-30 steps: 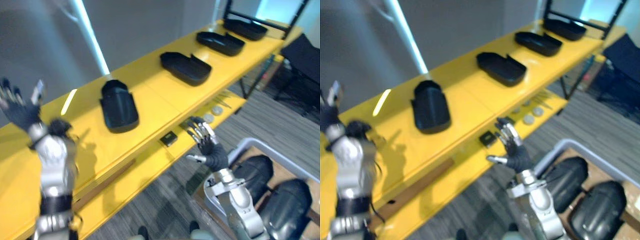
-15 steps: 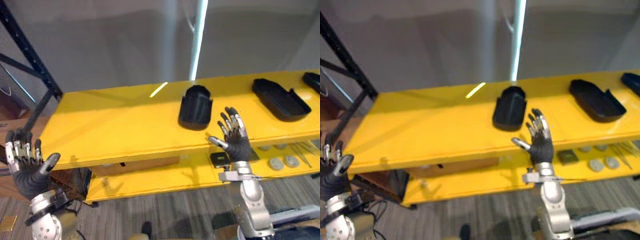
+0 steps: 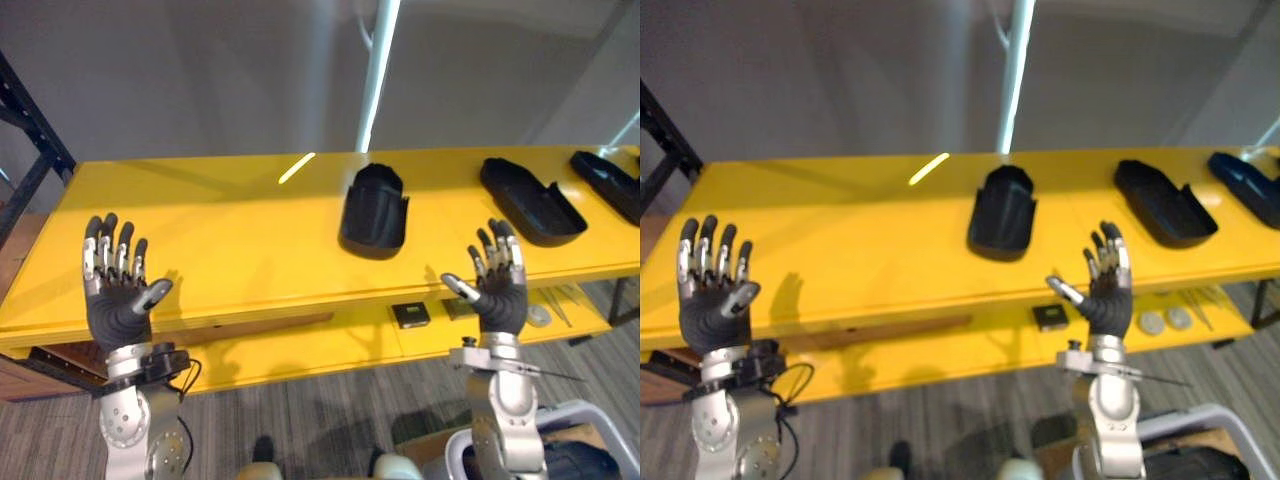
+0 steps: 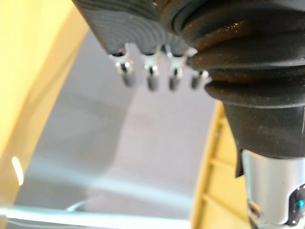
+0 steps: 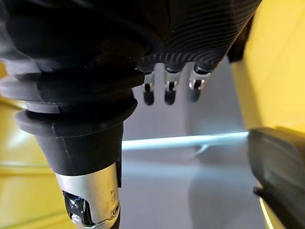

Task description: Walk over and take plastic housings, then place them on the shelf

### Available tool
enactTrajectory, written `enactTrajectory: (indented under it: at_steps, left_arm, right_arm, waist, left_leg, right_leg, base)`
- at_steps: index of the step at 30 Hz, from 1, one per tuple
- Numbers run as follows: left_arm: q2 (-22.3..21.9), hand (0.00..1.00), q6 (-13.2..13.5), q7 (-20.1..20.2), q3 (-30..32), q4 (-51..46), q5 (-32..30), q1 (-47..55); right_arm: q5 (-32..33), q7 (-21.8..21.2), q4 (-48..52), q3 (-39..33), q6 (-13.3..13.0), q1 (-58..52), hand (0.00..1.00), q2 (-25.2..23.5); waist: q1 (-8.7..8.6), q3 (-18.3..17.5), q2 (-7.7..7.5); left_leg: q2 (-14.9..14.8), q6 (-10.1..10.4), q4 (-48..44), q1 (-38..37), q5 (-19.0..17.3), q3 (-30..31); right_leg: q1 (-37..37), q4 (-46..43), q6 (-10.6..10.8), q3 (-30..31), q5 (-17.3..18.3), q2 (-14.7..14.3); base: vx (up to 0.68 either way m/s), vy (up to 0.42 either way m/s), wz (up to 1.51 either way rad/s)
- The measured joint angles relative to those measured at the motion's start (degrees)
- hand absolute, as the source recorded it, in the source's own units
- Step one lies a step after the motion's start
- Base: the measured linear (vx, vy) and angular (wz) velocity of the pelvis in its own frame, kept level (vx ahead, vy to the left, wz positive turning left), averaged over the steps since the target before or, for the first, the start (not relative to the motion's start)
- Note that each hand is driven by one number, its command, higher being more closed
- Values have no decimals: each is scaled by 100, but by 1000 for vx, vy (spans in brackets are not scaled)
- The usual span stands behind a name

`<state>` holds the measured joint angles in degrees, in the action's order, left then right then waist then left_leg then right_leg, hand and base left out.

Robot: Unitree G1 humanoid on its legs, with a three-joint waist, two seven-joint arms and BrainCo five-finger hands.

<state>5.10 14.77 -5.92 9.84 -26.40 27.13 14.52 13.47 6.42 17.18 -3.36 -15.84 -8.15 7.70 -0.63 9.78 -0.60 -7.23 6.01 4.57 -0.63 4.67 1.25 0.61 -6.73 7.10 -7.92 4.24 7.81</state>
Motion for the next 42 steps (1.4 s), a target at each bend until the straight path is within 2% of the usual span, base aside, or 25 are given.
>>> enactTrajectory:
  at_steps: [1,4,6,10,12,15,19,21,25,28,30,31,35,38,41,42]
  left_arm:
    - [-53,0,1,19,5,-5,12,98]
    - [-121,0,25,100,-138,-30,178,43]
    - [-120,0,108,162,-338,-50,212,-70]
    - [-102,0,128,250,-450,-49,357,-293]
    - [-101,0,111,260,-539,-47,359,-317]
    - [-99,0,-98,214,-767,-38,322,-305]
    - [-99,0,-451,58,-941,269,-87,-292]
    - [-99,0,-543,-2,-981,442,-113,-188]
    - [-101,0,-555,-22,-1003,514,-119,-46]
    - [-107,0,-530,-24,-1072,526,-122,-54]
    - [-117,0,-490,-26,-1131,539,-121,-62]
    - [-117,0,-486,-42,-1150,576,-122,-65]
    - [-118,0,-473,-120,-1349,635,-126,-95]
    - [-133,0,-455,-217,-1384,655,-121,-169]
    - [-191,0,-404,-323,-1390,734,-117,-373]
    - [-230,0,-340,-379,-1392,734,-115,-457]
  right_arm:
    - [7,2,1,-36,20,20,0,56]
    - [31,-3,51,-143,18,15,0,78]
    - [39,-67,104,-158,12,68,0,110]
    - [325,-689,525,405,-39,364,0,106]
    - [471,-905,477,840,-37,676,0,99]
    - [609,-1079,189,1719,151,1362,0,71]
    - [598,-972,-352,2209,508,1963,0,-36]
    - [604,-849,-630,2392,645,2225,0,-78]
    - [729,-462,-1339,2599,961,2759,0,-251]
    - [760,118,-2205,2841,1284,3091,0,-611]
    - [706,531,-2784,2927,1465,3206,0,-821]
    - [523,868,-3232,2984,1540,3243,0,-968]
    - [485,1406,-4008,2956,1622,3485,0,-1209]
    - [364,1659,-4069,2812,1656,3732,0,-1263]
    - [231,2078,-4134,2477,1721,4054,0,-1264]
    - [133,2212,-4134,2340,1684,4176,0,-1265]
  waist:
    - [25,-13,172]
    - [-39,-104,344]
    - [-36,-107,352]
    - [-45,23,130]
    - [-24,44,89]
    - [24,45,105]
    - [172,43,102]
    - [222,42,103]
    - [352,32,100]
    - [378,-60,143]
    - [450,-91,184]
    - [507,-115,224]
    - [534,-89,329]
    - [534,9,448]
    - [535,234,622]
    - [533,406,666]
  left_leg:
    - [-151,141,0,1,45,-57]
    - [-320,244,-2,200,108,-280]
    - [-347,261,-2,279,122,-476]
    - [-260,299,-2,235,91,-535]
    - [-185,293,0,158,87,-543]
    - [-86,222,5,2,40,-515]
    - [-55,186,34,16,64,-457]
    - [-25,176,35,56,99,-366]
    - [-4,168,37,79,136,-282]
    - [8,176,38,163,160,-163]
    - [6,182,36,200,174,-134]
    - [5,185,35,225,179,-108]
    - [9,190,35,371,251,5]
    - [3,178,35,550,328,20]
    - [29,157,36,684,422,67]
    - [30,146,37,686,438,76]
  right_leg:
    - [61,159,-58,-28,-124,-138]
    - [41,339,-134,-160,-241,-329]
    - [-44,337,-135,-157,-240,-363]
    - [-37,338,-133,-135,-237,-294]
    - [39,340,-119,-139,-229,-222]
    - [239,341,-47,-198,-176,-116]
    - [289,368,-35,-303,-176,-86]
    - [333,418,-20,-389,-194,-73]
    - [367,444,-31,-496,-211,-61]
    - [362,466,-43,-603,-222,-64]
    - [356,473,-47,-618,-225,-72]
    - [352,487,-51,-631,-228,-78]
    - [256,476,-68,-751,-245,-80]
    - [85,442,-70,-761,-293,-84]
    - [-72,350,-67,-764,-301,-56]
    - [-99,303,-90,-764,-285,-50]
  base:
    - [141,-177,-12]
    - [121,-118,9]
    - [85,-64,4]
    - [40,7,-5]
    - [-3,52,3]
    - [-34,40,9]
    - [-77,12,10]
    - [-23,0,23]
    - [6,-3,11]
    - [15,-15,18]
    - [20,-16,12]
    - [7,-13,6]
    - [-32,-15,14]
    - [-72,-2,3]
    - [-98,10,5]
    - [-111,7,2]
